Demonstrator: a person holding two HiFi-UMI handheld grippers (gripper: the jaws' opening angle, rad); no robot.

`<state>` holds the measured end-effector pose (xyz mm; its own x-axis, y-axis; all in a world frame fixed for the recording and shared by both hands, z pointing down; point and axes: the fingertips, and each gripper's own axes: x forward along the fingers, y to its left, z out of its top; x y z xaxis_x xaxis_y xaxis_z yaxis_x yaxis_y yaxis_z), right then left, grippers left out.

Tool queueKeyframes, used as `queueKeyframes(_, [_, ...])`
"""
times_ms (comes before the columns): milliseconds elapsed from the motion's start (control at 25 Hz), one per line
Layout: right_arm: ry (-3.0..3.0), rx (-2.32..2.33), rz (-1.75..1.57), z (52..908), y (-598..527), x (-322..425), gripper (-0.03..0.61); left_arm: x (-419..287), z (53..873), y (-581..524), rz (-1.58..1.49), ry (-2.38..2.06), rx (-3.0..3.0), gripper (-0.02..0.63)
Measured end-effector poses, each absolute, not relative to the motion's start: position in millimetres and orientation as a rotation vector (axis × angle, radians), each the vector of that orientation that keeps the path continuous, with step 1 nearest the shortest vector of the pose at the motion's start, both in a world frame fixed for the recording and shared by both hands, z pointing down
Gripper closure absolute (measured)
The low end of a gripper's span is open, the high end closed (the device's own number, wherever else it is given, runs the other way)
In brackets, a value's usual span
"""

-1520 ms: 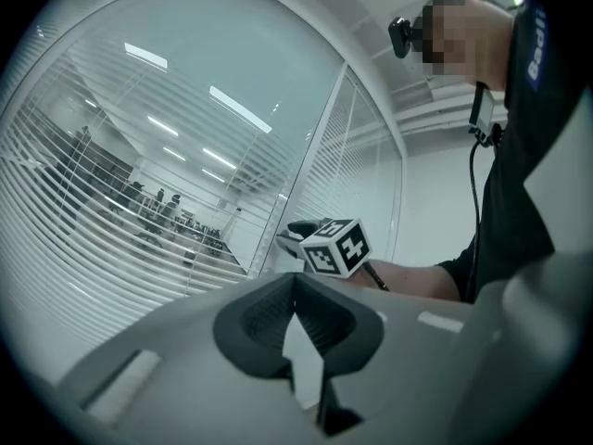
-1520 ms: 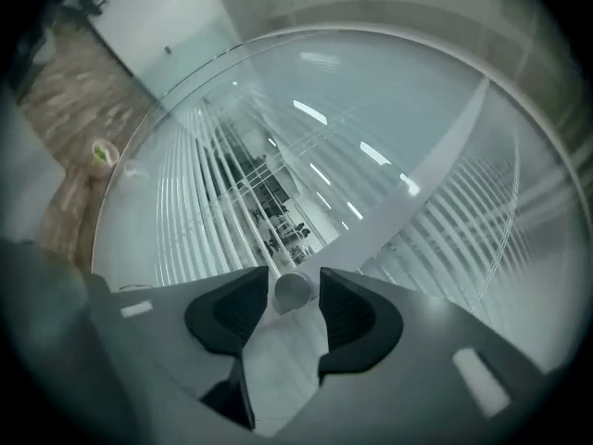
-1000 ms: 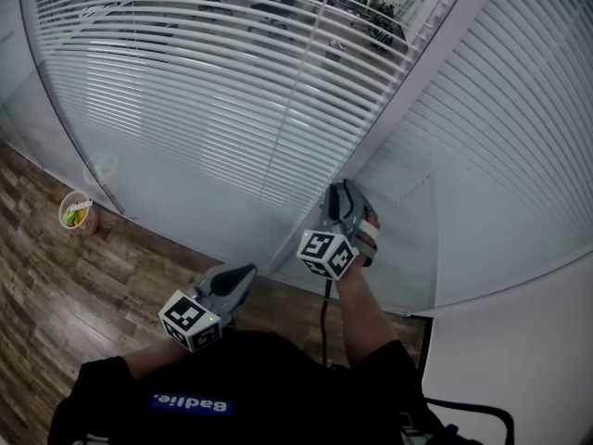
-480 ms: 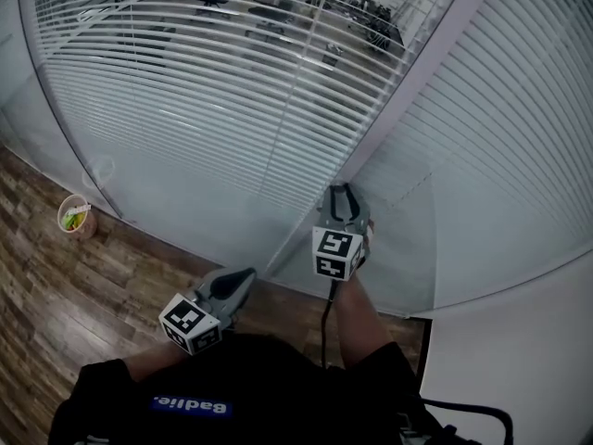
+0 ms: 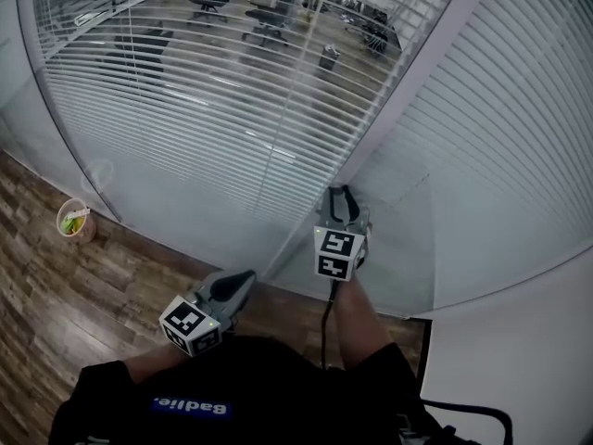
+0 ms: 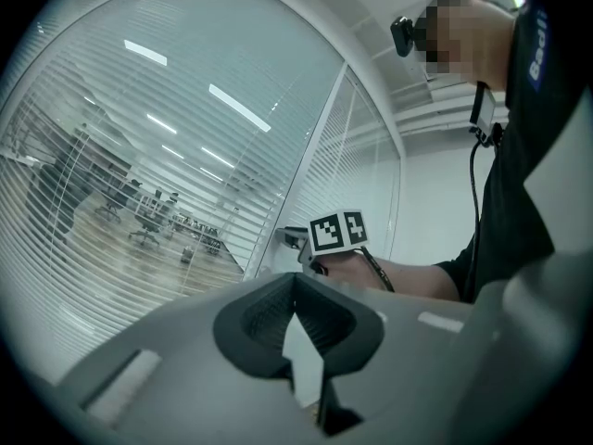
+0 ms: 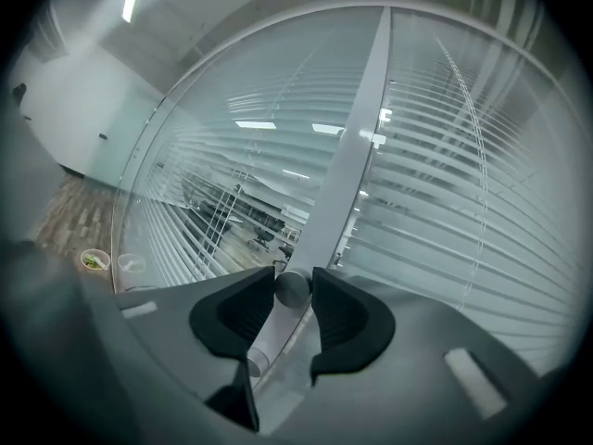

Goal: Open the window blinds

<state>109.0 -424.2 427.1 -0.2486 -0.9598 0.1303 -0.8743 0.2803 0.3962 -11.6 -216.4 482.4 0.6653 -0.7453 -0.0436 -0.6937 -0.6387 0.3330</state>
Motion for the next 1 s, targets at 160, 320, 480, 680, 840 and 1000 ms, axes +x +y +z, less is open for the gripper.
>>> queueKeyframes(160, [-2.224, 1.637, -0.331, 417.5, -427.9, 111.1, 0.442, -11.4, 471.3, -218.0, -0.259, -1.149, 2.593, 0.614])
queueKeyframes(320, [-2.254, 1.661, -0.356, 406.9, -420.7, 114.2, 0.392, -12.8, 465.5, -216.9, -0.265, -1.144, 2.596, 0.614])
queueKeyframes(480, [-2.251, 1.701, -0.401, 406.3, -395.2, 113.4, 0.397, -15.0, 468.6, -210.8, -0.265, -1.121, 2.616, 0.614])
queueKeyframes(680, [-2.389, 1.682, -0.347, 419.3, -345.1, 100.8, 0.575, -18.9, 472.8, -208.9, -0.261, -1.080, 2.628, 0.614])
queueKeyframes(840, [-2.449, 1.679, -0.168, 452.0, -316.2, 88.4, 0.575, -25.9, 483.9, -205.2, -0.256, -1.005, 2.644, 0.614])
queueKeyframes(1000, [-2.382, 1.696, -0.075, 483.6, -287.4, 78.6, 0.577, -32.3, 501.3, -198.5, -0.257, -0.906, 2.629, 0.614])
